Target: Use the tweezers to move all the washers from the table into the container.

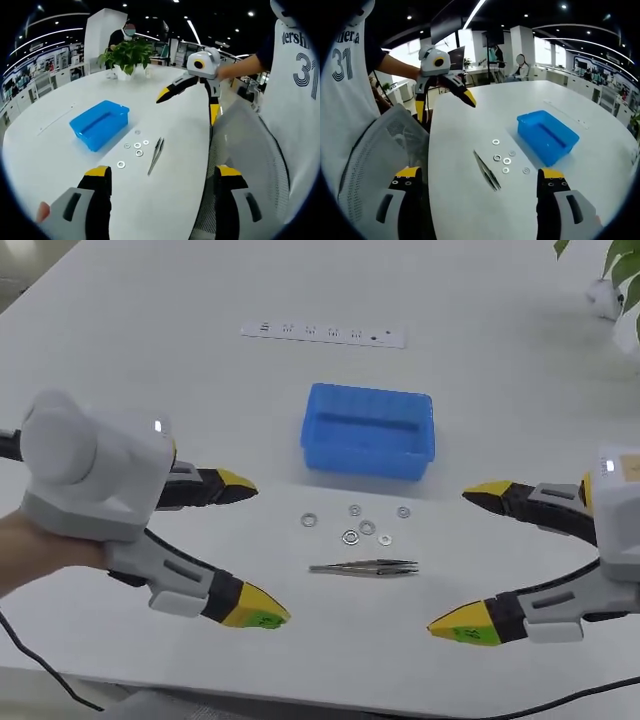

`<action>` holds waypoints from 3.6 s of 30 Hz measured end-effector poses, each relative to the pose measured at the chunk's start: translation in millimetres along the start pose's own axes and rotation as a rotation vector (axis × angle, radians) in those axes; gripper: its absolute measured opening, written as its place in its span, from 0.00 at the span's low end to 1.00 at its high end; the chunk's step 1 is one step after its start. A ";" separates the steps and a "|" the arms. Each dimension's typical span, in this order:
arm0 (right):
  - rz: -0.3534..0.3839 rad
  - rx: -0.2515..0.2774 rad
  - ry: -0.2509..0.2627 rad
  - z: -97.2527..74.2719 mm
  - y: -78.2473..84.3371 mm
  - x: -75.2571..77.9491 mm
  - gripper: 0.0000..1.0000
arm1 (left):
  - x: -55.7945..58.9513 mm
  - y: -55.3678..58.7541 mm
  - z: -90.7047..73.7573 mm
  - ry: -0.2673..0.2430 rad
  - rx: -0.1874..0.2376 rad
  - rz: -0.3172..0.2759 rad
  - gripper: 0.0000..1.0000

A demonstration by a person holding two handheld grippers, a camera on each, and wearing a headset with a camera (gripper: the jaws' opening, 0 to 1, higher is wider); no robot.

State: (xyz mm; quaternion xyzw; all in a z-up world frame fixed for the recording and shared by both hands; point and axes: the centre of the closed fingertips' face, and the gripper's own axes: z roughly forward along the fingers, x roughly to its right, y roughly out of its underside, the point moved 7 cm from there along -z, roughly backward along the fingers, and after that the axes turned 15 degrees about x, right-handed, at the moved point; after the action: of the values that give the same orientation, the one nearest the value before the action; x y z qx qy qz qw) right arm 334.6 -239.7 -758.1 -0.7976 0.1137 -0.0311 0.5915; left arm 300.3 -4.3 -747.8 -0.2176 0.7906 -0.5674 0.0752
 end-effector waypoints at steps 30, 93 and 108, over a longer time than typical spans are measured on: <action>-0.151 -0.228 -0.162 65.1 36.0 20.0 0.42 | -23.9 38.7 65.9 0.085 -0.160 0.091 0.59; -0.318 -0.315 -0.232 87.7 44.0 15.3 0.07 | -28.2 31.1 83.8 0.231 -0.261 0.296 0.06; -0.281 -0.102 -0.183 80.2 39.1 11.6 0.07 | -15.6 -2.0 75.3 0.214 -0.234 0.300 0.06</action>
State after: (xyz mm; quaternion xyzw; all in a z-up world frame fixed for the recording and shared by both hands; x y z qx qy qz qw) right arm 354.9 -177.8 -820.2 -0.8341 -0.0518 -0.0350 0.5481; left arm 342.3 -63.2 -773.8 -0.0434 0.8780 -0.4742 0.0486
